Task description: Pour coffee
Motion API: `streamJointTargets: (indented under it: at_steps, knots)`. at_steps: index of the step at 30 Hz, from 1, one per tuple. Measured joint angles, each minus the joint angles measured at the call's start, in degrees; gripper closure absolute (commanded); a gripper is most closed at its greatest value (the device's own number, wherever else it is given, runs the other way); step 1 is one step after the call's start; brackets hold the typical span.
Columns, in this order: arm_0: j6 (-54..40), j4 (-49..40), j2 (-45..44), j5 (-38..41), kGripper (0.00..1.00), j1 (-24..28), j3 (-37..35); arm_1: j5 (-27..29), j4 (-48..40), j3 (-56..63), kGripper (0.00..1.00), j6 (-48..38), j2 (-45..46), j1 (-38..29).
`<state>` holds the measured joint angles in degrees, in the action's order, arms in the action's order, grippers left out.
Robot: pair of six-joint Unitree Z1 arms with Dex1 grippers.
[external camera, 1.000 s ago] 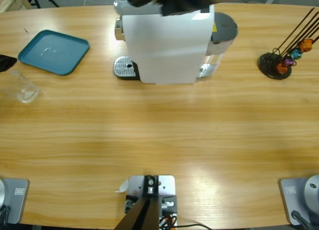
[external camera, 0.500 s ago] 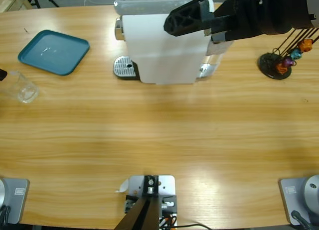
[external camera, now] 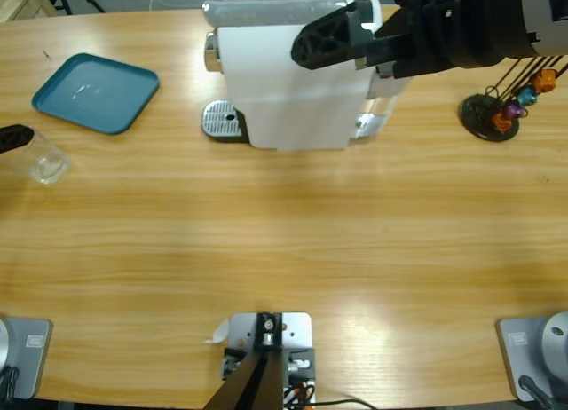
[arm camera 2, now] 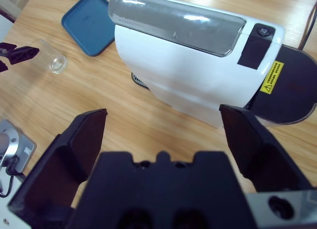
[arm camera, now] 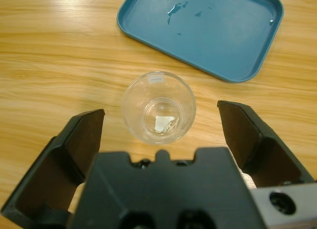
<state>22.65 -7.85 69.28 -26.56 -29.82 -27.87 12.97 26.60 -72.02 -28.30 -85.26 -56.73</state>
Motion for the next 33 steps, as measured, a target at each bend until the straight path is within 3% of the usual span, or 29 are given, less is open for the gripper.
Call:
streamJointTargets:
  at_steps: [9, 14, 20, 22, 23, 33]
  knots:
    - [-2.16, 1.39, 5.61, 0.89, 0.016, 2.14, -0.35, 0.00, -0.38, 0.00, 0.000, -0.58, -1.51, 0.00]
    - [-2.63, 2.26, 8.43, 1.19, 0.312, 3.50, -0.94, 0.00, -1.12, 0.00, 0.000, -0.70, -2.40, 0.00]
    - [-3.00, 3.56, 11.23, 1.20, 0.557, 5.28, -1.49, 0.00, -1.82, 0.00, 0.000, -0.80, -2.77, 0.00]
    - [-3.19, 3.77, 11.57, 1.20, 0.931, 5.43, -1.67, 0.00, -1.82, 0.00, 0.000, -0.81, -2.81, 0.00]
    - [-3.33, 3.86, 11.65, 1.20, 1.000, 5.47, -1.76, 0.00, -1.82, 0.00, 0.000, -0.82, -2.82, 0.00]
    - [-5.09, 4.30, 10.65, 3.07, 1.000, 5.63, -1.35, 0.00, -1.82, 0.00, 0.000, -1.42, -2.82, 0.00]
